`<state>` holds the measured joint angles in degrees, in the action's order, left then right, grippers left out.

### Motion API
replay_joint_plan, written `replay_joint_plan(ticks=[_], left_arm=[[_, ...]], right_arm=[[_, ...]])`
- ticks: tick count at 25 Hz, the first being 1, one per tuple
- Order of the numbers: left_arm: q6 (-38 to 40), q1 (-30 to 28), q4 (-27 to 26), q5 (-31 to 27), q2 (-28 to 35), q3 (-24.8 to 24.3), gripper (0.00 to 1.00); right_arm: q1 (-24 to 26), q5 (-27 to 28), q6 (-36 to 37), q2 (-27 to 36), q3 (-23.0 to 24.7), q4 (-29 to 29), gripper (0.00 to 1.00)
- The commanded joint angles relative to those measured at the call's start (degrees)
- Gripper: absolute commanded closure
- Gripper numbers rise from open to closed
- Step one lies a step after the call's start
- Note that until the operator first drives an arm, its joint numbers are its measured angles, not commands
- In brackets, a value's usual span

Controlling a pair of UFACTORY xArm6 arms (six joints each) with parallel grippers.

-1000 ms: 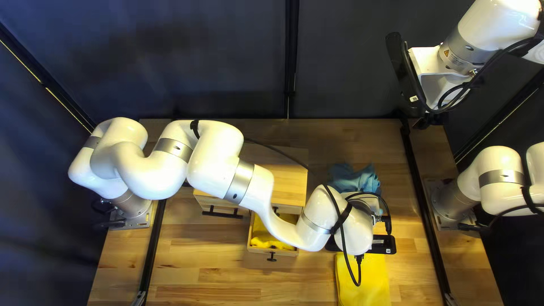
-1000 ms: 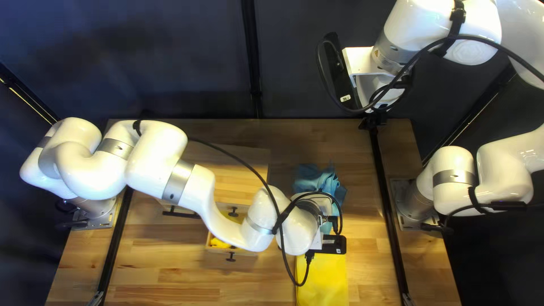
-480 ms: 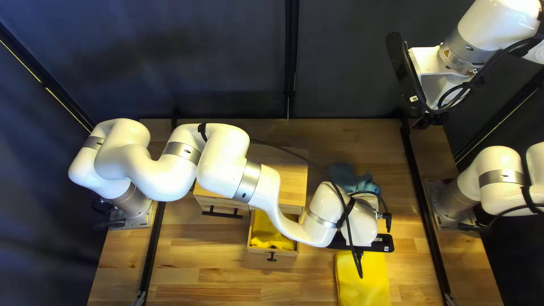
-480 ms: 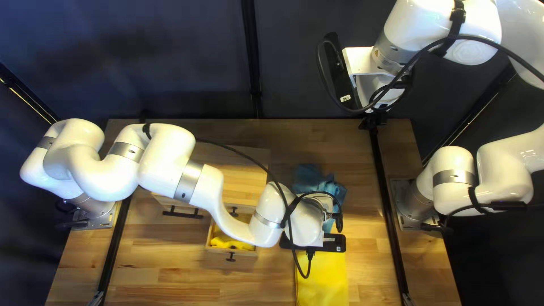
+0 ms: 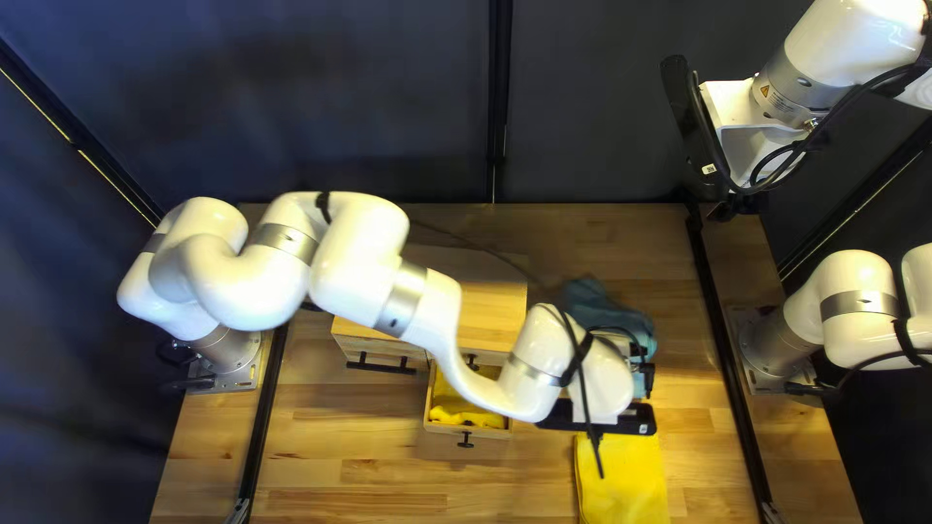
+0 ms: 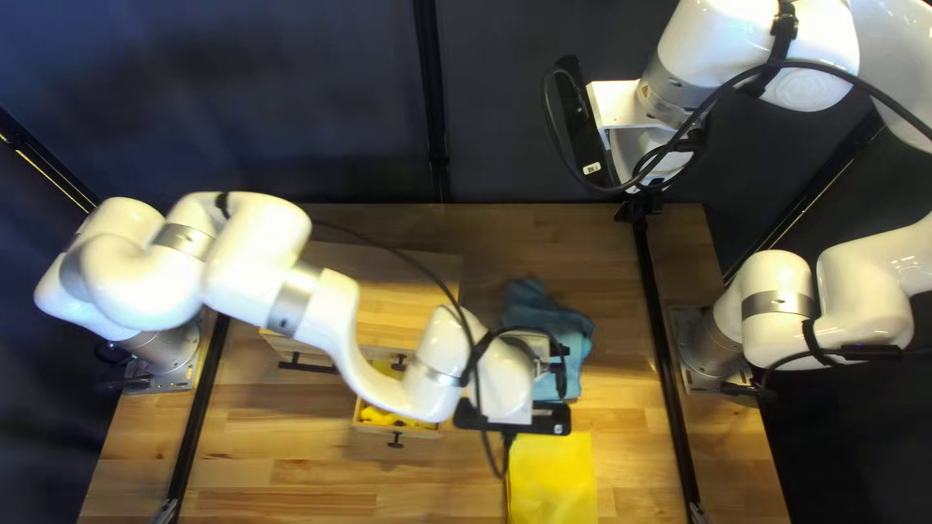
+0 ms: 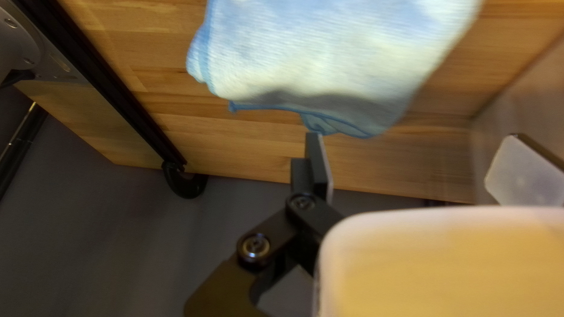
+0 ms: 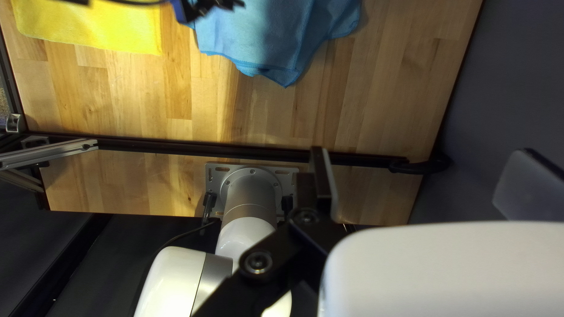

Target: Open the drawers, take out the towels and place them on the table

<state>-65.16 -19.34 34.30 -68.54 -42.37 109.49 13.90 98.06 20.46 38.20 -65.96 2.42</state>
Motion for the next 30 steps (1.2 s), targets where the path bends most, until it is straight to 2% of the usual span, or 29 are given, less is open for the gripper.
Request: replay_joint_plan(ticks=[1, 6, 12, 19, 24, 30], left_arm=[[-0.1, -2.2, -1.6, -1.5, 4.4, -4.0, 0.00], [0.8, -4.5, -4.0, -2.1, 11.9, -12.2, 0.00], [2.5, -6.1, -7.4, 1.0, 22.4, -26.4, 0.00], [7.5, -6.6, -6.9, 6.0, 32.2, -41.9, 0.00], [10.3, -6.7, -6.5, 8.6, 34.3, -46.4, 0.00], [12.4, -8.2, -7.3, 10.4, 33.9, -47.7, 0.00]], right_arm=[[0.0, 0.0, 0.0, 0.0, 0.0, 0.0, 0.00], [0.0, 0.0, 0.0, 0.0, 0.0, 0.0, 0.00], [0.0, 0.0, 0.0, 0.0, 0.0, 0.0, 0.00], [0.0, 0.0, 0.0, 0.0, 0.0, 0.0, 0.00], [0.0, 0.0, 0.0, 0.0, 0.0, 0.0, 0.00], [0.0, 0.0, 0.0, 0.0, 0.0, 0.0, 0.00]])
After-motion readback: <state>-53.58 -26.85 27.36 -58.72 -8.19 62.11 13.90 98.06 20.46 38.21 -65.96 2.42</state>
